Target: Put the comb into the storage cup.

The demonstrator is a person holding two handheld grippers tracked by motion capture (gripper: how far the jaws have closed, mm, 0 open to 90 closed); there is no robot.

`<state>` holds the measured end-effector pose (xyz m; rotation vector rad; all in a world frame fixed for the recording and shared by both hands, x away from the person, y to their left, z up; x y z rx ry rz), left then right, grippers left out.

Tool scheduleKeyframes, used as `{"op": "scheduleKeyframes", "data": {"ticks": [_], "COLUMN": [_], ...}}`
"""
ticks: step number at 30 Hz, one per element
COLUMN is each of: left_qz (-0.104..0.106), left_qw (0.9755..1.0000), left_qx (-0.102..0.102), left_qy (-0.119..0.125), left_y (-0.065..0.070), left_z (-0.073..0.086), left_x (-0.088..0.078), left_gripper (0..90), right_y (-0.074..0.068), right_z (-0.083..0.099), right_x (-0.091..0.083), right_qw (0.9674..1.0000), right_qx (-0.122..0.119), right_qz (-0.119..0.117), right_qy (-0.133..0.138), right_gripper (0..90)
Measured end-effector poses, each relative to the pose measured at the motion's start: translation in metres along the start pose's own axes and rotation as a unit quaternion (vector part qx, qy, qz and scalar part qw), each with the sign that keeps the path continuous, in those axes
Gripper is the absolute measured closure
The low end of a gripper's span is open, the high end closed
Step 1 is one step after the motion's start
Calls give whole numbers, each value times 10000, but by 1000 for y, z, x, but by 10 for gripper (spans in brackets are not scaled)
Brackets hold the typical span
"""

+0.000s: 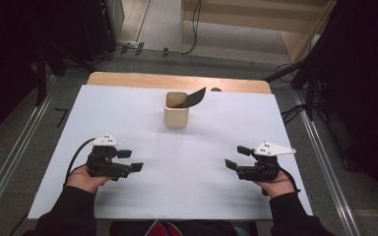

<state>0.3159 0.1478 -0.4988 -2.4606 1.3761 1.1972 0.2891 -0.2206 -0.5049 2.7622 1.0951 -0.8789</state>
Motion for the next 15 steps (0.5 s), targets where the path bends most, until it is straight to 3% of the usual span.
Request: {"op": "scheduleKeyframes", "data": {"ticks": [15], "left_qz": [12], "left_qw": [10000], "left_qx": [4], "left_qy": [-45], "left_y": [0], "left_z": [1], "left_x": [1], "left_gripper": [272], "right_y": [2], "right_z": [5], "right_x": [2], "right_qw": [9999], "right_qx": [4], "right_qz": [-9], "right_qy": [-118], "right_gripper": [249]}}
Point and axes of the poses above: each handheld gripper's, and its own axes: x roughly forward along the jaws, z roughly out of its underside, y roughly to its right, the point moved 7 cm from there along x, roughly forward along the jaws, and after that the axes turned 1 degree about -y, right-handed, at the moved point
